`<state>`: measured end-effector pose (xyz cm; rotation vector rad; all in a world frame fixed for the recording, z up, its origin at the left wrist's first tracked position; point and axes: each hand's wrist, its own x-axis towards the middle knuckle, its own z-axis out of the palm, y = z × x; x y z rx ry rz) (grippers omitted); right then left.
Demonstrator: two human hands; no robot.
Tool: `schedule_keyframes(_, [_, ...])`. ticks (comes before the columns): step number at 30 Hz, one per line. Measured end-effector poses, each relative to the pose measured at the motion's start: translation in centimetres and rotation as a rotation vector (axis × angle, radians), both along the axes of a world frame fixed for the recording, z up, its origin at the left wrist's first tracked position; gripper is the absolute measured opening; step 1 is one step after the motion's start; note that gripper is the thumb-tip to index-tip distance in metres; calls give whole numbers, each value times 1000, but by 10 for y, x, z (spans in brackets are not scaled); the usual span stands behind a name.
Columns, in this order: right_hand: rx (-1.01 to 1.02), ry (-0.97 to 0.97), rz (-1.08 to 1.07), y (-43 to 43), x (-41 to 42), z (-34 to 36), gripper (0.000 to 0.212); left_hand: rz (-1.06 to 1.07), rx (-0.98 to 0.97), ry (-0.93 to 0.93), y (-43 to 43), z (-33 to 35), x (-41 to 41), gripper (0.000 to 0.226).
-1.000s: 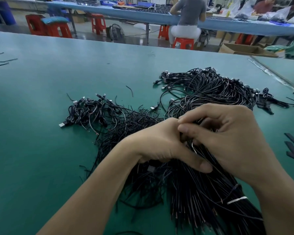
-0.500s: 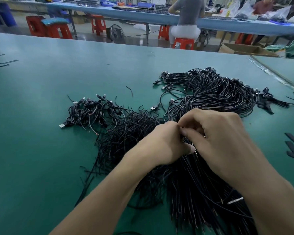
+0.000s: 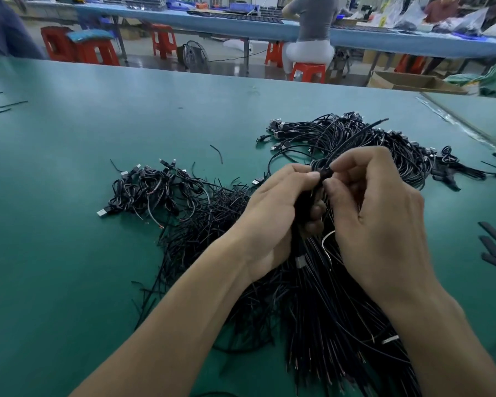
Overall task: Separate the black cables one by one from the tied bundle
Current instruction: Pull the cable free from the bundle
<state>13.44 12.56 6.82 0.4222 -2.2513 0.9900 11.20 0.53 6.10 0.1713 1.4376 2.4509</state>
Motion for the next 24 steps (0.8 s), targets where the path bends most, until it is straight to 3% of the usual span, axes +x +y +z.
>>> schedule_keyframes(2, [-179,-60,18,1,-2,0,29,105,-139,168,0,-2,-1,17])
schedule_keyframes(5, [-519,-250,56,3,-6,1,27,273,-500,581,-3,-8,-4,16])
schedule_keyframes(8, [-947,-476,203,2,-9,2,25,582,-815,884,-11,-13,-7,14])
schedule_keyframes(11, [-1229,-658,428,2,-11,5,19,717,-813,1048,-15,-16,-9,19])
schedule_keyframes(15, [-1267,-668,495,3,-14,4,18,600,-703,1046,-13,-17,-6,16])
schedule_keyframes(19, [-1158,-562,400,5,-15,-1,23,421,-502,806,-8,-12,0,18])
schedule_keyframes(22, [-1017,-521,372,5,-14,-4,27,401,-475,684,-9,-7,-2,11])
schedule_keyframes(24, [-958,-509,360,5,-14,-6,29,387,-445,615,-12,-9,-6,31])
